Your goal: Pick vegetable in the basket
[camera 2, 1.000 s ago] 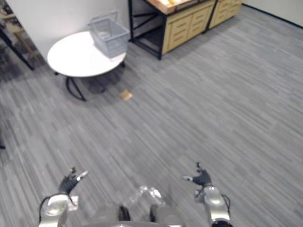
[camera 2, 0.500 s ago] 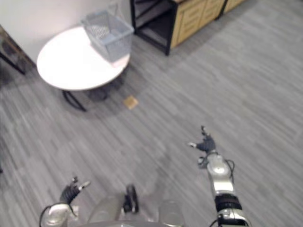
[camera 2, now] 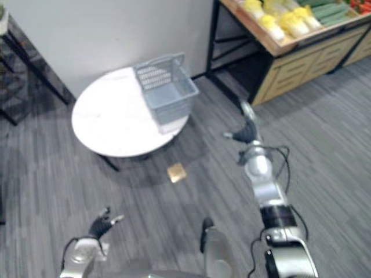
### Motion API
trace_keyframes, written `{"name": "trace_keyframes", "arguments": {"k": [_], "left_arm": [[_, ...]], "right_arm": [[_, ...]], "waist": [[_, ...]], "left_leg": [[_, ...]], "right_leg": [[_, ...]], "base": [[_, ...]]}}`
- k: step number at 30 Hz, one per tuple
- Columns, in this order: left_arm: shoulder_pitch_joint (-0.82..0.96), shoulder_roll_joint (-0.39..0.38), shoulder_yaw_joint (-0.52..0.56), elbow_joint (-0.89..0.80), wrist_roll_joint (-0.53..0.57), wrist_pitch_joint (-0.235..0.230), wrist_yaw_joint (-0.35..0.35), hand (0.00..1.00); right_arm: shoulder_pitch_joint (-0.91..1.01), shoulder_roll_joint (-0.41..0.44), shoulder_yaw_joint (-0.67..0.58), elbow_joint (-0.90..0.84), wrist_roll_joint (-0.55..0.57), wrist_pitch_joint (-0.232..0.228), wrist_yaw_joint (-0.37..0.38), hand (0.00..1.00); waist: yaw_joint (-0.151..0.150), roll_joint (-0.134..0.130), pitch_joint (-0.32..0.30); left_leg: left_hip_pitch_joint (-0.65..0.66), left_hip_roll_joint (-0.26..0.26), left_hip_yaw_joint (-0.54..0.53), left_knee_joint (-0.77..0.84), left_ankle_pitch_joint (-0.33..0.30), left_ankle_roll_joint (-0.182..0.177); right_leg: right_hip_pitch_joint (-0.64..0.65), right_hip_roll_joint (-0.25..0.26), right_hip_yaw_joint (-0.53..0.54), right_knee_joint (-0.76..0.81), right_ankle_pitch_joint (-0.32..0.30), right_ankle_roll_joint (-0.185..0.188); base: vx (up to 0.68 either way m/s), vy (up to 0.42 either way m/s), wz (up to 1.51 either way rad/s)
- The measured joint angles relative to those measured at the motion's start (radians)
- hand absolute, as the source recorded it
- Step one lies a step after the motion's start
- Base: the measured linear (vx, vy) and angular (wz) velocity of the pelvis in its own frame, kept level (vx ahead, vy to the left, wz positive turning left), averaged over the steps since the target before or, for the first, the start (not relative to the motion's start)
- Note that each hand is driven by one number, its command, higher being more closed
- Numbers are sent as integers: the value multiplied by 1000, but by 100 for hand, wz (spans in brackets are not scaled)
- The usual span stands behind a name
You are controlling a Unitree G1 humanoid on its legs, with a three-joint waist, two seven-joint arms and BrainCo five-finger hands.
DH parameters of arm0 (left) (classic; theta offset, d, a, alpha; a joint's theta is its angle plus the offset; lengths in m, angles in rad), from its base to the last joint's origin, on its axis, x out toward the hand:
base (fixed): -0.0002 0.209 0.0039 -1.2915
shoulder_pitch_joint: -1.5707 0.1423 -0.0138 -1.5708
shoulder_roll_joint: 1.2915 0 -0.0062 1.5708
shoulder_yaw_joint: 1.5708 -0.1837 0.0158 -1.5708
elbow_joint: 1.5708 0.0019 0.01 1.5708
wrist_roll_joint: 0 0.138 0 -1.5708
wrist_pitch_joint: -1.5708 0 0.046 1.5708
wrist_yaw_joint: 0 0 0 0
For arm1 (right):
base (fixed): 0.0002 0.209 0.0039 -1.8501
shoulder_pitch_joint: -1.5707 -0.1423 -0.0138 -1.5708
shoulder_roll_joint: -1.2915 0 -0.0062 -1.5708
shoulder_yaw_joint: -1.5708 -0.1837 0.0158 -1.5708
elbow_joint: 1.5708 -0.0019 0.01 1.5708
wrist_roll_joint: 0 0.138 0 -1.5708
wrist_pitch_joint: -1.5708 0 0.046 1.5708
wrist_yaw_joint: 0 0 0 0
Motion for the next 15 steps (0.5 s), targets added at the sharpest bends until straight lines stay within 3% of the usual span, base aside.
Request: {"name": "trace_keyframes", "arguments": {"k": [2, 5, 6, 7, 8, 10, 11, 12, 13, 14, 15], "left_arm": [[21, -14, 0, -4, 0, -1, 0, 0], [30, -21, 1, -4, 0, 0, 1, 0], [32, -22, 1, -4, 0, 0, 1, 0], [53, -35, -1, -5, 1, -1, 1, 0], [69, -32, -9, 8, 3, 0, 1, 0], [57, -19, -4, 44, 11, 3, -3, 0], [60, -1, -18, 48, 20, 3, -4, 0], [60, 1, -24, 53, 20, 3, -1, 0], [57, 3, -30, 57, 20, 3, 6, 0], [35, 15, -37, 61, 20, 2, 12, 0], [20, 19, -37, 65, 20, 2, 12, 0]], "right_arm": [[-41, 2, 31, 2, -15, -5, -3, 0], [-138, -25, 33, 50, -48, -17, -4, 0], [-147, -46, 39, 74, -49, -15, -4, 0], [-144, -87, 62, 99, -62, -12, -4, 0], [-127, -97, 66, 121, -87, -9, -5, 0], [-119, -83, 69, 157, -112, -1, 1, 0], [-132, -83, 93, 186, -147, 0, 1, 0], [-144, -84, 105, 205, -164, 1, 1, 0], [-172, -85, 134, 238, -177, 0, -1, 0], [-207, -88, 146, 260, -200, -6, -1, 0], [-220, -96, 146, 266, -201, -12, -1, 0]], "waist": [[23, -28, 4], [40, -38, 3], [42, -39, 2], [41, -19, -11], [39, -30, -18], [25, -82, -16], [19, -90, -10], [16, -89, -7], [15, -83, -4], [13, -71, 2], [12, -66, 5]], "left_leg": [[-77, -28, 72, -30, -42, 4], [-196, -104, 224, -366, -70, 0], [-200, -135, 279, -519, -43, 18], [-194, -169, 325, -706, 83, 45], [-176, -193, 359, -755, 95, 142], [-124, -265, 331, -822, 86, 137], [-67, -300, 311, -880, 87, 142], [-46, -303, 306, -889, 84, 144], [-13, -305, 279, -901, 77, 141], [5, -293, 230, -918, 72, 132], [5, -287, 212, -921, 70, 127]], "right_leg": [[134, -16, -15, -94, -6, -9], [248, -37, -54, -221, -7, -1], [269, -44, -71, -236, -21, 24], [290, -33, -94, -226, -64, 70], [281, -52, -105, -115, -171, 96], [195, -135, -113, 143, -209, 119], [100, -184, -74, 381, -187, 131], [68, -191, -48, 442, -195, 119], [24, -183, -28, 462, -215, 85], [-27, -149, 0, 369, -227, 64], [-48, -129, 30, 307, -226, 64]], "base": [[576, -233, 27], [509, -80, 20], [497, 28, 30], [604, 95, 40], [502, 101, 51], [466, 69, 61], [448, 26, 60], [434, -24, 61], [479, -119, 79], [450, -149, 85], [345, -149, 94]]}}
